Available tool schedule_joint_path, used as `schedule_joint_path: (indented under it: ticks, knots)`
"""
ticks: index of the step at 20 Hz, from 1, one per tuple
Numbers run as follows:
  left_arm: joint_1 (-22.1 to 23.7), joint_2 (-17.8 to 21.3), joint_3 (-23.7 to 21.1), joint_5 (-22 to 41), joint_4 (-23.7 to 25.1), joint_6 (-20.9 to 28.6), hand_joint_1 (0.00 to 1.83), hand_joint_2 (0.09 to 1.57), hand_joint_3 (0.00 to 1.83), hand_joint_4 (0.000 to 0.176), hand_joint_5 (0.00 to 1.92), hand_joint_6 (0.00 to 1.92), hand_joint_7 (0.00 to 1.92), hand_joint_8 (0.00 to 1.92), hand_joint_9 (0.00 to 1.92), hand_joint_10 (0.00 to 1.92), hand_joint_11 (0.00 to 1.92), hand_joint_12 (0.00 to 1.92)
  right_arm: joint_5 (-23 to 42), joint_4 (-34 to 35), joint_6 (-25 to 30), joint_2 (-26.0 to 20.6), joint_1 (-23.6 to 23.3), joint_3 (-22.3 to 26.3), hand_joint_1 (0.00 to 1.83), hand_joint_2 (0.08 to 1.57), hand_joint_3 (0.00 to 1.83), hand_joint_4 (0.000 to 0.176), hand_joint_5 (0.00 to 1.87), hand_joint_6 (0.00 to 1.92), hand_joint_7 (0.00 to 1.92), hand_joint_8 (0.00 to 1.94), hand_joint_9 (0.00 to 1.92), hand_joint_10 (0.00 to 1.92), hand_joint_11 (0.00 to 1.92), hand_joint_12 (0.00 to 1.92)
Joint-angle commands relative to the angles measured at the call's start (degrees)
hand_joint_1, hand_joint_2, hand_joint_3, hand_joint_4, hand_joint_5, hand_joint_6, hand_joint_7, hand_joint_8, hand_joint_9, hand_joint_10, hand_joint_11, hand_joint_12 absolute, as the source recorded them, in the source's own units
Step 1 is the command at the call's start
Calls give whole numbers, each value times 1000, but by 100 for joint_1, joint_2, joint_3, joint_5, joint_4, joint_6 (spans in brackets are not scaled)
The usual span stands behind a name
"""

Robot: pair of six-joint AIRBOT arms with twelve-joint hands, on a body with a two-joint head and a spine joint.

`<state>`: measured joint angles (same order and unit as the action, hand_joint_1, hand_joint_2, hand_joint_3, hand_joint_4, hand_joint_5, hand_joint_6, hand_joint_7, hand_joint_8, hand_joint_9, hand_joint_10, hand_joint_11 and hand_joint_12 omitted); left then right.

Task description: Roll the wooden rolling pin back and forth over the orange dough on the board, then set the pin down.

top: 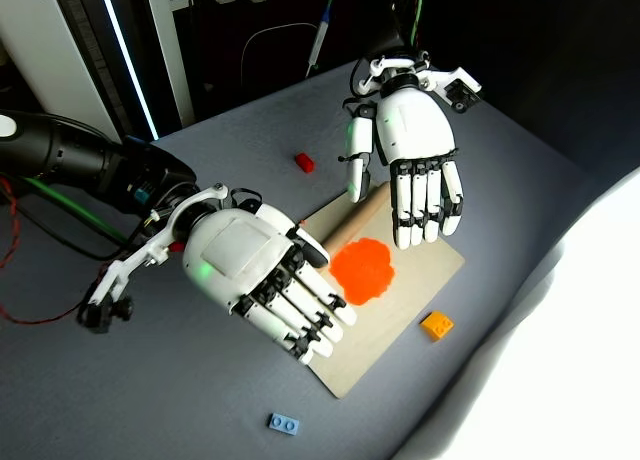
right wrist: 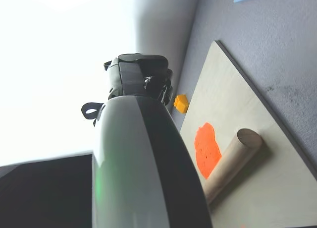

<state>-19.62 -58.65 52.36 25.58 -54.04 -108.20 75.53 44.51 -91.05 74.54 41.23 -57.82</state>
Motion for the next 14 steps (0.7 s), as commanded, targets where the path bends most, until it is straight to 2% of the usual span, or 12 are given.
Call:
schedule_joint_path:
  ticks: [1,2,3,4,5,6,7,8,9,10,12,14]
  knots:
    - [144,73,-33,210,95,-111,165,1455,2,0,623,27,781,71,609,427,45,1378,457,-605,105,-93,-124,3,167,1392,0,0,866,121,928,91,759,434,245,1465]
    - [247,85,-49,127,-45,-240,205,1444,2,0,683,39,822,99,556,690,100,1477,415,-657,157,-179,-160,3,155,1399,0,0,911,145,972,131,652,823,275,1589]
    - [382,89,-55,-18,-92,-344,312,1421,0,0,785,95,818,325,522,1012,177,1619,364,-658,240,-300,-218,3,157,1407,1,0,930,248,981,270,620,1100,328,1704]
    - [457,89,-54,-91,-95,-372,406,1404,0,0,883,198,831,678,586,1274,268,1765,321,-658,287,-369,-244,3,199,1413,1,0,900,497,970,461,645,1211,364,1753]
    - [549,89,-59,-169,-96,-403,367,1427,3,0,869,495,842,954,633,1434,328,1890,229,-658,371,-484,-284,3,199,1427,2,0,875,691,965,637,668,1318,368,1832]
    - [613,89,-67,-205,-113,-421,342,1445,3,0,800,807,840,1107,657,1505,360,1915,184,-658,457,-583,-298,3,183,1434,1,0,861,759,959,724,695,1358,384,1861]
    - [674,98,-90,-228,-174,-494,293,1472,5,0,818,1049,903,1223,724,1617,422,1920,147,-658,551,-681,-309,3,226,1431,0,0,919,774,1018,767,796,1434,488,1884]
    - [710,108,-111,-242,-273,-606,289,1480,3,0,862,1172,985,1285,808,1707,502,1921,123,-658,612,-747,-322,3,232,1432,0,0,962,743,1061,741,847,1415,530,1855]
    - [754,134,-149,-250,-319,-660,327,1482,1,0,923,1277,1081,1376,925,1808,623,1921,86,-658,718,-844,-351,2,236,1437,0,0,982,827,1110,806,914,1425,598,1864]
    - [767,153,-174,-250,-324,-660,339,1487,2,0,934,1408,1111,1491,984,1881,710,1921,41,-658,814,-914,-391,2,216,1440,1,0,996,906,1143,927,962,1511,659,1910]
    - [794,194,-222,-257,-338,-660,324,1501,4,0,1004,1577,1137,1661,1093,1919,940,1921,-44,-657,961,-1042,-468,2,243,1449,2,0,989,1190,1111,1250,993,1675,751,1921]
    - [819,254,-291,-259,-386,-660,293,1520,8,0,1021,1724,1137,1732,1131,1921,1001,1921,-78,-656,999,-1131,-508,2,226,1470,4,0,957,1251,1080,1441,992,1805,846,1921]
